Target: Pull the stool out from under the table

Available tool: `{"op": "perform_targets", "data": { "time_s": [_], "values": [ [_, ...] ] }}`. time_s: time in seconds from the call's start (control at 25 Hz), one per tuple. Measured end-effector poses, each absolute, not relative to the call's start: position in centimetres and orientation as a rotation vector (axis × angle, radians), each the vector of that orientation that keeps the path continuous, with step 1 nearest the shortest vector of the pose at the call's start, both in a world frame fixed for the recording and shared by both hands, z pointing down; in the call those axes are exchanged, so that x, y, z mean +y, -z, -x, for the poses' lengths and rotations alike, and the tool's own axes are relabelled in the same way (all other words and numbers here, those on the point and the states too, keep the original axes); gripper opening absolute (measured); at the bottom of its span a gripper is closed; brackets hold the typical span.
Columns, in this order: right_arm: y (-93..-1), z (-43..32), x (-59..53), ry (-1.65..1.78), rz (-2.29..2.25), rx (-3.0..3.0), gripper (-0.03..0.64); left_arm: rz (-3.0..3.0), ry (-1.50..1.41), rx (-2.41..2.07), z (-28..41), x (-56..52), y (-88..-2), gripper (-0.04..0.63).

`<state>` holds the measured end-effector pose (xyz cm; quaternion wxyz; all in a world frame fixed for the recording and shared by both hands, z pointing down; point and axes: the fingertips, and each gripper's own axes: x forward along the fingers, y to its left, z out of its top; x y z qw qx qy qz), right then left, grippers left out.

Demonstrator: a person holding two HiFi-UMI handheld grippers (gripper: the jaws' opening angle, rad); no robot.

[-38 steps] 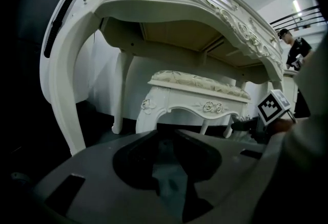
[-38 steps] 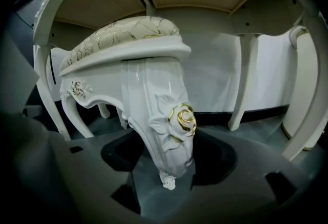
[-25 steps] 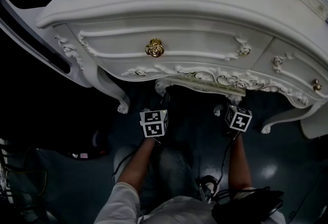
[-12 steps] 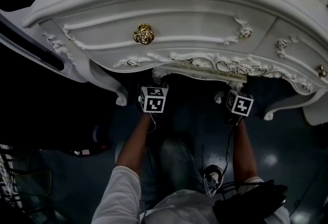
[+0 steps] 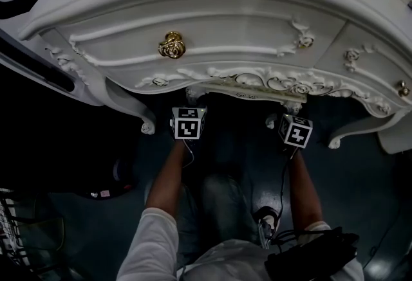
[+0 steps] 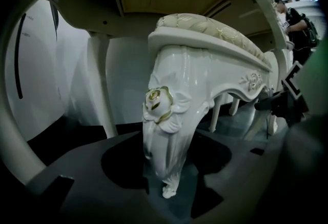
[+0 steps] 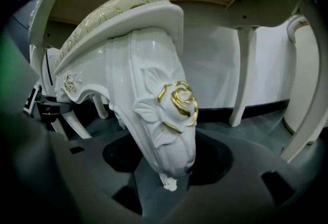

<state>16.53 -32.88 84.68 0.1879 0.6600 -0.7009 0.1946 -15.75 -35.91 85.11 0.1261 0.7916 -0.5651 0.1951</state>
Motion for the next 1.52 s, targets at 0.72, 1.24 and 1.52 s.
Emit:
{"op": "perform_targets", "data": {
  "time_s": [0.72,1.24,1.52],
  "values": [
    [-84.8,-16.7,-32.4,-0.522,-1.825,-1.980,0.230,-2.348,-0.540,-1.629,15.5,-35.0,-83.9,0.247],
    [-85.6,-17.8,-27.8,-0.602,-1.695,-1.961,0.230,-2.245,-0.617,-1.625,14.5,-29.2,-84.4,0.247],
    [-85.7,-18.0,-26.4,-0.586,-1.670,-1.975,0.229,-2.199,-0.617,-1.663,14.3,-27.1,-84.4,0.247]
  ]
}}
